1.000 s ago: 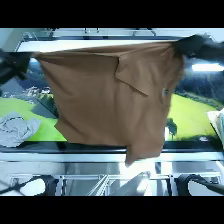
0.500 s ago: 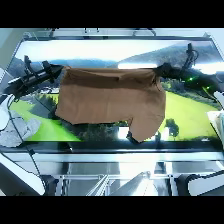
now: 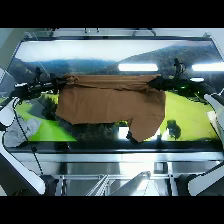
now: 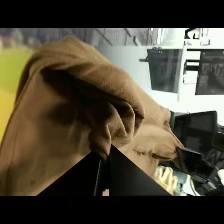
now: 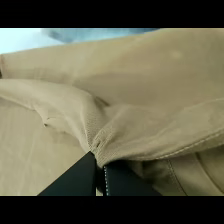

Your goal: Fold the shirts.

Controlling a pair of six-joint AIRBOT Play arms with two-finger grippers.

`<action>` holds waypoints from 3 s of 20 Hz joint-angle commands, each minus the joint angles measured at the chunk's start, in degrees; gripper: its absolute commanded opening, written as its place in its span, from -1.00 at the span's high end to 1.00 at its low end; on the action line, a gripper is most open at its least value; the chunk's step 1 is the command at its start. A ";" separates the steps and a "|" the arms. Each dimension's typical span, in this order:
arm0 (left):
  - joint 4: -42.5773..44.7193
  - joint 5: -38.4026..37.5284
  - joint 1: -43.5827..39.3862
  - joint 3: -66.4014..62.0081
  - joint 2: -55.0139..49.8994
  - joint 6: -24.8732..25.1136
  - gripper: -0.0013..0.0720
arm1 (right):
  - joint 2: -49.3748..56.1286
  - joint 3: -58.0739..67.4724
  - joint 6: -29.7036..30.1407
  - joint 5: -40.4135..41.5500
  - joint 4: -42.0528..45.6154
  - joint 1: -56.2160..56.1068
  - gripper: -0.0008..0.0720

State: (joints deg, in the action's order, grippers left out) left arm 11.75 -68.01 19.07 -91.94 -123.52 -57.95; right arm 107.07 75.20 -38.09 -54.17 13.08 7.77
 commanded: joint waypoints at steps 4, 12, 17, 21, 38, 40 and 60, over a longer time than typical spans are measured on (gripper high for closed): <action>3.72 -5.77 3.82 -0.07 -0.33 -5.60 0.90 | 0.46 -0.02 -0.81 -0.55 0.22 0.00 0.91; -0.63 -13.51 6.88 -0.09 3.37 -6.62 -0.25 | -3.65 0.00 -14.95 -8.55 8.96 6.67 0.27; 14.47 -15.04 11.65 -0.04 16.90 -6.97 -0.09 | -13.31 -4.55 -30.38 -16.74 39.01 11.74 0.36; 35.69 -15.63 12.76 5.38 28.39 -9.70 -0.10 | -21.55 -18.60 -35.23 -16.37 43.56 12.85 -0.32; 39.34 -0.28 12.00 37.44 39.12 -7.61 -0.79 | -23.26 -35.74 -25.68 -3.34 18.80 -0.02 0.91; 39.60 -0.04 9.20 37.24 36.92 -7.65 -0.79 | -24.02 -35.74 -25.68 -3.39 18.75 -0.04 0.91; 39.82 -18.47 7.41 26.03 36.44 -5.75 0.96 | -34.38 -35.74 -26.38 -18.14 23.06 12.83 0.91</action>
State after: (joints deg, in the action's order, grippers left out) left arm 51.68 -83.11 22.83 -66.26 -89.08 -63.86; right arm 73.65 39.48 -63.94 -70.59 34.87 16.32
